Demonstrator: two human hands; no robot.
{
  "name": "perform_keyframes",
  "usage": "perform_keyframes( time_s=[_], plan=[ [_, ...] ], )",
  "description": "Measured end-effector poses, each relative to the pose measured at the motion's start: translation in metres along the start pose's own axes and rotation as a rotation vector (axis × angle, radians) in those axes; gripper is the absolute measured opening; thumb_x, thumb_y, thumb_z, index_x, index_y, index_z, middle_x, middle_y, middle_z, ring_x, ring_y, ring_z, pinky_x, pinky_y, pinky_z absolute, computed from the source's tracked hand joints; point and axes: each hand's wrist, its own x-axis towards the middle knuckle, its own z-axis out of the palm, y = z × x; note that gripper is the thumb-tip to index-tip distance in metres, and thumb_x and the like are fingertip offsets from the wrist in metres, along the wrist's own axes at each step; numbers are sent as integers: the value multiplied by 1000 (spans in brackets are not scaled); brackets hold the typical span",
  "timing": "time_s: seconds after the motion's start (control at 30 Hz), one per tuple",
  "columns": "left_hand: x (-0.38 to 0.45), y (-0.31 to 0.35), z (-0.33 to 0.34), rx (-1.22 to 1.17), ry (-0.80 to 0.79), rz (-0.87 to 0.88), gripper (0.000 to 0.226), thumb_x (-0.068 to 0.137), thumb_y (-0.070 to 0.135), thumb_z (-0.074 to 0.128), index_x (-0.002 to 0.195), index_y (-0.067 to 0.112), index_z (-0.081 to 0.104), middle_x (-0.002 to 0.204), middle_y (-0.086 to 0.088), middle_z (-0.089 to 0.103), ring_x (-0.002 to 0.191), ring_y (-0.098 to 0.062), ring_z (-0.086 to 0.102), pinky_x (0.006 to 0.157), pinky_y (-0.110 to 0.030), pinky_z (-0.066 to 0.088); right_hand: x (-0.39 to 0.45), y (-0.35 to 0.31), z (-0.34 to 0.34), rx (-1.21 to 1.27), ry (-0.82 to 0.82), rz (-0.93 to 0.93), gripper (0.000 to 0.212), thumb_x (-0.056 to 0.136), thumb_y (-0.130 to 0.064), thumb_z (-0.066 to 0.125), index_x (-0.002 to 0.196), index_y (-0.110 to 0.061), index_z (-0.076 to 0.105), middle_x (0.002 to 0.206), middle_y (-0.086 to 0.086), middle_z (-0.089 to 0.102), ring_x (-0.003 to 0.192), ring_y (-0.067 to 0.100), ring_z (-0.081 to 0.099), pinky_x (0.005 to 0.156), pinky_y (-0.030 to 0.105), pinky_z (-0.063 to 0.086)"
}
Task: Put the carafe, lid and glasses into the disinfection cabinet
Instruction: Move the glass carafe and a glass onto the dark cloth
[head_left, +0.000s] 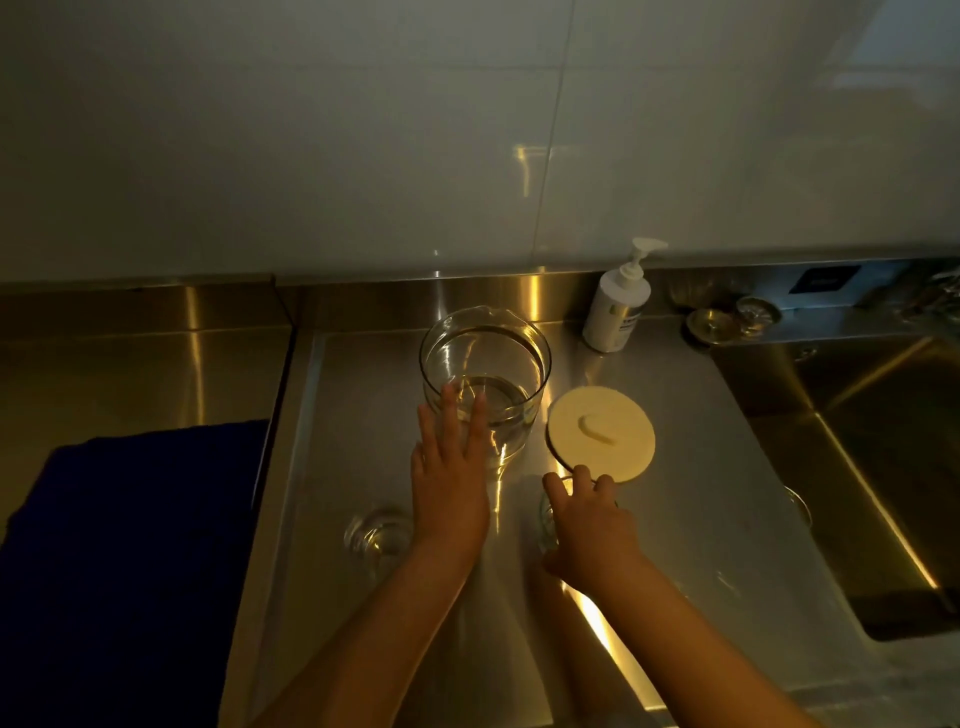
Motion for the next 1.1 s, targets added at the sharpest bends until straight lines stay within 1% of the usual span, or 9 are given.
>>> perform_keyframes(
  time_s=[0.07, 0.13, 0.23, 0.33, 0.47, 0.6, 0.73, 0.93, 1.1],
  plan=[
    [-2, 3, 0, -51, -21, -24, 94, 85, 11, 52, 148, 27, -16, 150, -8, -34, 143, -35, 3, 103, -40, 35, 1, 1, 0, -9, -1, -17, 83, 75, -42, 72, 139, -26, 22, 143, 9, 26, 125, 30, 31, 87, 38, 47],
    [-2, 7, -1, -97, -14, -29, 94, 84, 7, 54, 149, 29, -11, 151, -6, -32, 140, -31, 15, 92, -33, 45, 1, 2, 1, -23, -7, -29, 84, 74, -42, 73, 139, -26, 21, 142, 9, 26, 125, 30, 31, 87, 38, 48],
    [0, 10, -2, -129, 1, -29, 92, 84, 2, 54, 149, 32, -5, 151, -1, -32, 135, -26, 17, 80, -27, 50, 2, 4, 3, -46, 5, -55, 84, 75, -40, 72, 139, -24, 20, 141, 10, 26, 124, 30, 31, 85, 36, 47],
    [1, 8, -8, -123, 29, -33, 94, 81, -3, 57, 149, 32, 2, 155, 4, -20, 136, -26, 18, 85, -31, 48, 2, 8, 2, -34, 31, -101, 81, 76, -35, 72, 138, -24, 22, 140, 10, 28, 123, 29, 31, 85, 35, 46],
    [1, 6, -24, -59, 92, -21, 100, 78, -2, 62, 149, 33, 0, 155, 8, -15, 134, -24, 23, 88, -32, 49, -1, 13, 1, -62, 60, -185, 75, 79, -30, 69, 139, -22, 24, 145, 10, 24, 129, 28, 28, 96, 40, 37],
    [4, 11, -39, 12, 136, 1, 95, 78, 1, 63, 149, 28, 7, 158, 1, -1, 132, -23, 29, 88, -30, 46, 3, 11, -1, -296, 41, -340, 83, 81, -26, 67, 145, -13, 15, 152, 14, 11, 139, 33, 11, 109, 50, 19],
    [12, 17, -50, 38, 144, 52, 95, 73, 1, 70, 149, 25, 18, 157, -2, 11, 131, -24, 32, 91, -33, 45, 7, 2, 5, -521, 46, -494, 80, 88, -26, 59, 148, -10, 9, 155, 17, 5, 141, 36, 1, 113, 53, 6],
    [14, 15, -51, 77, 119, 73, 94, 76, -2, 63, 150, 25, 11, 158, -1, 7, 133, -23, 28, 95, -33, 43, 11, 8, 1, -566, -61, -509, 83, 81, -26, 67, 146, -17, 16, 152, 15, 10, 139, 35, 7, 108, 60, 13],
    [14, 16, -50, 73, 111, 81, 98, 74, -5, 63, 150, 25, 11, 158, -1, 6, 131, -24, 29, 92, -33, 43, 10, 12, -13, -551, -138, -506, 83, 79, -24, 71, 145, -17, 21, 148, 13, 19, 135, 34, 17, 104, 56, 25]
  ],
)
